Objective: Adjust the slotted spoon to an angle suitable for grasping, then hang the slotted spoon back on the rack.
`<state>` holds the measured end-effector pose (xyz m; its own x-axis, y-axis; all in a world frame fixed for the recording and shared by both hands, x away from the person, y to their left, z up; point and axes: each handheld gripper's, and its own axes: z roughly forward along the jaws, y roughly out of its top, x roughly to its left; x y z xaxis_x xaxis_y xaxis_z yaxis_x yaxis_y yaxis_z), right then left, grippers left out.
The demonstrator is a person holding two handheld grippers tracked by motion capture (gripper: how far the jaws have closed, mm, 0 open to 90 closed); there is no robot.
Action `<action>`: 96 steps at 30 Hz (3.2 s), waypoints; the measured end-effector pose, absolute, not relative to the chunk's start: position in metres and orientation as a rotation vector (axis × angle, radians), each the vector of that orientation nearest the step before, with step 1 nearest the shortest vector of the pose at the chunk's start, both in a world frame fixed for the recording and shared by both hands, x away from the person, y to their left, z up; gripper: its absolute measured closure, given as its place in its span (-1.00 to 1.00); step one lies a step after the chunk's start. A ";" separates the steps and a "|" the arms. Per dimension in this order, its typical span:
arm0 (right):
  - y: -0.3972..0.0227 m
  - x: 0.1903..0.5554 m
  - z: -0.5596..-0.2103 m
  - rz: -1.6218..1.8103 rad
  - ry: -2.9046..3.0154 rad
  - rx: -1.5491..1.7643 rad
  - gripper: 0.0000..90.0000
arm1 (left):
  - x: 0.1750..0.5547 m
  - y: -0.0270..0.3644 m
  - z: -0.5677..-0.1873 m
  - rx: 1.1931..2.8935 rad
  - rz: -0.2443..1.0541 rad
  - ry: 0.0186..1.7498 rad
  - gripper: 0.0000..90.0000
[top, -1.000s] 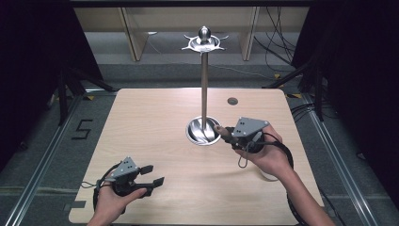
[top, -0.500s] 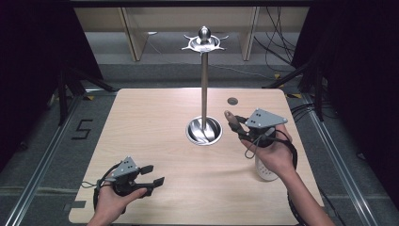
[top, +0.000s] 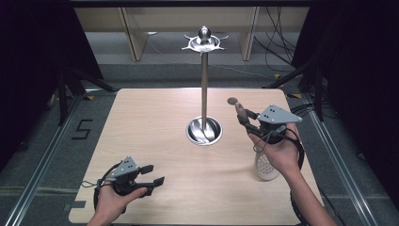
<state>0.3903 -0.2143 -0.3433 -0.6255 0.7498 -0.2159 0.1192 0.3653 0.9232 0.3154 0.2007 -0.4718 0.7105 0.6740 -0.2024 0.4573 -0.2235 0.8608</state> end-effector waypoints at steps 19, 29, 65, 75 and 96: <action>-0.236 0.383 -0.335 1.489 1.796 0.844 0.52 | 0.314 0.201 -0.471 1.871 0.265 0.890 -0.28; -0.237 0.384 -0.325 1.536 1.737 0.801 0.52 | 0.314 0.202 -0.471 1.856 0.254 0.888 -0.28; -0.196 0.387 -0.291 1.506 1.649 0.870 0.52 | 0.315 0.202 -0.468 1.860 0.261 0.862 -0.28; -0.186 0.389 -0.286 1.516 1.654 0.846 0.52 | 0.315 0.200 -0.469 1.856 0.258 0.877 -0.28; -0.174 0.388 -0.283 1.517 1.651 0.845 0.52 | 0.315 0.199 -0.470 1.859 0.260 0.875 -0.28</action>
<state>0.3881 -0.1740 -0.2828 -0.5185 0.8513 -0.0802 -0.0081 0.0889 0.9960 0.3149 0.1987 -0.4699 0.7128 0.6711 -0.2039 0.4508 -0.2157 0.8662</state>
